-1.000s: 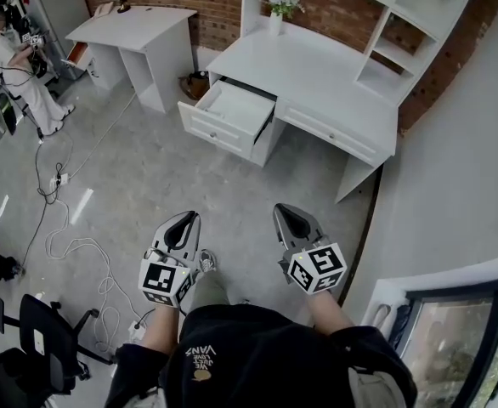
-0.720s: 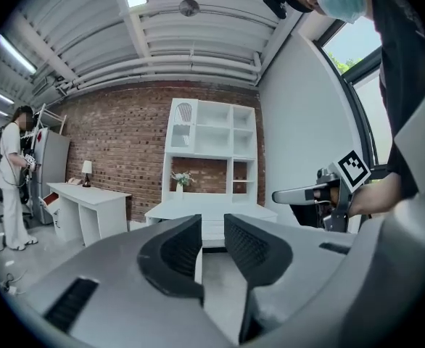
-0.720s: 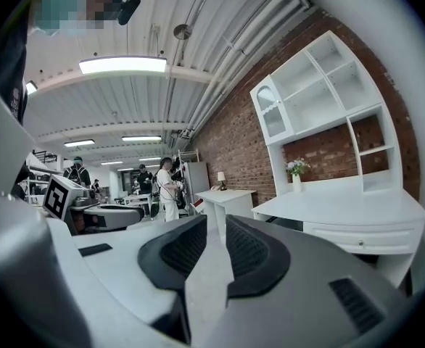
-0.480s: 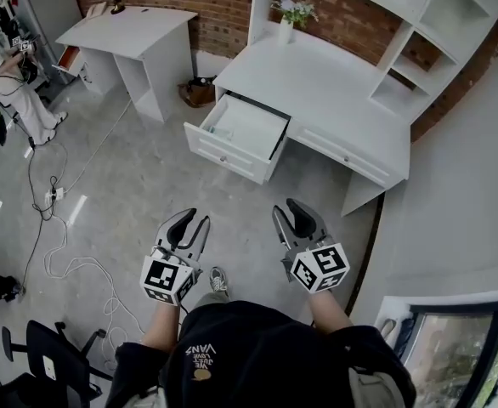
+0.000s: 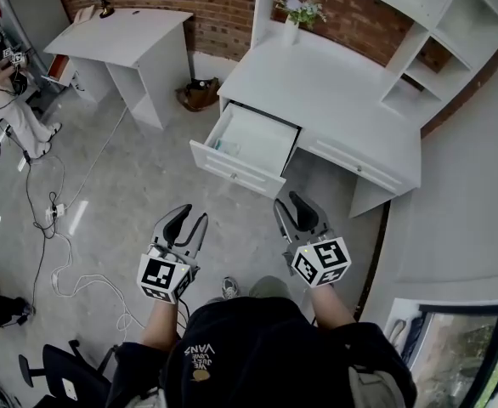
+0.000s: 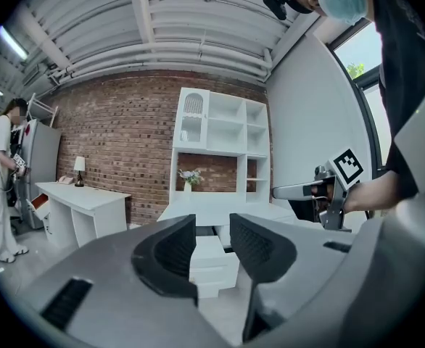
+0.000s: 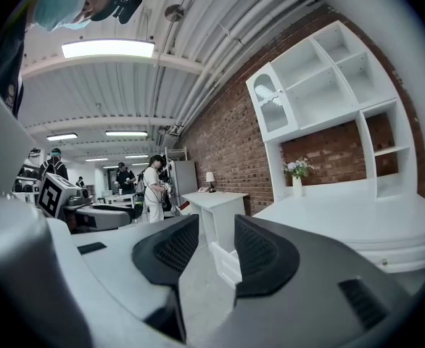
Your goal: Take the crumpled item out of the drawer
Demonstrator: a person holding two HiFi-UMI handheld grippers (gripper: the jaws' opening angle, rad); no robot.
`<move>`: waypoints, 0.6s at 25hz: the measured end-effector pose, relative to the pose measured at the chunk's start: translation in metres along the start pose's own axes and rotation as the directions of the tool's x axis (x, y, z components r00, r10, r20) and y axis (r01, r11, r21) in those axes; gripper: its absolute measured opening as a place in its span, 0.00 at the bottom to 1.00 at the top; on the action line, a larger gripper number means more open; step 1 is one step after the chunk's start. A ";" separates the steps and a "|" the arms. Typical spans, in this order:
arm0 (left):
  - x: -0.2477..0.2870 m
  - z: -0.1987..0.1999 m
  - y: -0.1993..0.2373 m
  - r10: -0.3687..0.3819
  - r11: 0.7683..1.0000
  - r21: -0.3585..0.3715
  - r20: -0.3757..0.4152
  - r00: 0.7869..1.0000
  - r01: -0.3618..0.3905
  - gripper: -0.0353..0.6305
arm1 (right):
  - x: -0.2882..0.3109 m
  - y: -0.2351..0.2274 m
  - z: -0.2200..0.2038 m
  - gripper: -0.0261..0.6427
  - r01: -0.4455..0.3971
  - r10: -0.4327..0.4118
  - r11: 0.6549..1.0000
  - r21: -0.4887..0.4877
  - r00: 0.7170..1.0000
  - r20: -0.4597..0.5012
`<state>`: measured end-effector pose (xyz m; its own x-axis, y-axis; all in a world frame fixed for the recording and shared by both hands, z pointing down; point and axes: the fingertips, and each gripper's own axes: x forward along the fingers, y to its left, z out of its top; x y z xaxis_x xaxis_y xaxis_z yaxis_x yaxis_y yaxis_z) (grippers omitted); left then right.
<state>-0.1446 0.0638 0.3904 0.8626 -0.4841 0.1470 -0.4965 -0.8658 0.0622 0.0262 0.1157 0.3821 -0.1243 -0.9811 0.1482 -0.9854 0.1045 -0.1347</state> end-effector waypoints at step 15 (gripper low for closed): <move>0.122 0.006 0.080 0.162 0.986 -0.042 -0.009 0.987 -0.163 0.24 | 0.154 -0.087 0.007 0.23 -0.191 0.185 0.980 -0.060 0.978 -0.100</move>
<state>-0.0786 -0.0647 0.4076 0.7697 -0.6170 0.1641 -0.6337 -0.7695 0.0793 0.0934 -0.0452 0.4101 -0.3151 -0.9236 0.2183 -0.9486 0.2996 -0.1017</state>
